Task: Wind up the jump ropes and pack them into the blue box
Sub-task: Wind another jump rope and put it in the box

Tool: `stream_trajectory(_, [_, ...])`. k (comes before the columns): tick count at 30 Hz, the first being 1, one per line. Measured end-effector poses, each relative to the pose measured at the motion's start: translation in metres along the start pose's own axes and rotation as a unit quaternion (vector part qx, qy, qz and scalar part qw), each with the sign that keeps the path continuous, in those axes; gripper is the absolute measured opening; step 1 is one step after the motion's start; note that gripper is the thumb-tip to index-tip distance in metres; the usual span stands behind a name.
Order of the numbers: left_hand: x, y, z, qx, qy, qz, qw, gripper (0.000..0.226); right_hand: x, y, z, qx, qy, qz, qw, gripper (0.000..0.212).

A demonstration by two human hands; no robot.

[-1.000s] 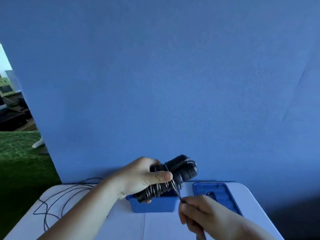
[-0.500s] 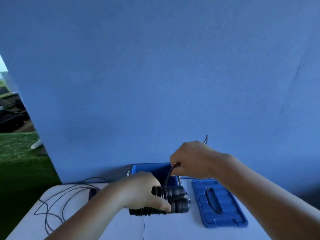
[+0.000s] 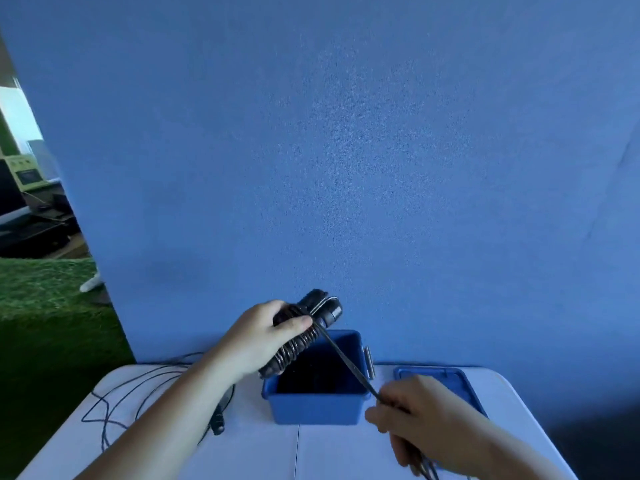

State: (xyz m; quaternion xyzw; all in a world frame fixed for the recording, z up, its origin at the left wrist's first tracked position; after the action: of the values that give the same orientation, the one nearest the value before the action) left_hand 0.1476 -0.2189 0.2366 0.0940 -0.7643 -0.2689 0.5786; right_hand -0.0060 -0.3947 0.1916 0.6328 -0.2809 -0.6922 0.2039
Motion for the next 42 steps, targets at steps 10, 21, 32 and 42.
stream_trajectory(10, [0.034,-0.012,0.018,-0.083,0.016,0.221,0.972,0.043,0.071,0.004,0.003,0.04,-0.037,-0.257,0.965,0.034])
stream_trajectory(21, [0.075,0.003,0.033,-0.134,0.004,0.295,0.946,0.036,0.151,-0.02,0.006,0.075,-0.226,-0.337,0.911,0.018])
stream_trajectory(32, [0.038,0.022,-0.001,0.009,0.0,0.174,0.985,0.027,0.052,0.017,0.007,0.135,0.112,0.072,0.982,0.021])
stream_trajectory(42, [0.048,0.018,-0.009,0.054,-0.104,-0.059,0.991,0.02,-0.054,0.043,0.019,0.036,0.132,0.301,0.944,0.066])
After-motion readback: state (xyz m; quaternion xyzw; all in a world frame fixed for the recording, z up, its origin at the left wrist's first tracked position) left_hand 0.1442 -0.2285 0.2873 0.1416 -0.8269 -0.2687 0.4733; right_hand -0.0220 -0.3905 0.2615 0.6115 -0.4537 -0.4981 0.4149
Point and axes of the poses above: each hand's wrist, its own z-axis away from the middle knuckle, its own y-axis out of the back of the hand, x = y × z, the point moved 10 cm from there along -z, towards the middle knuckle, and after that the axes turned 13 degrees about x, right-handed, at the moved point
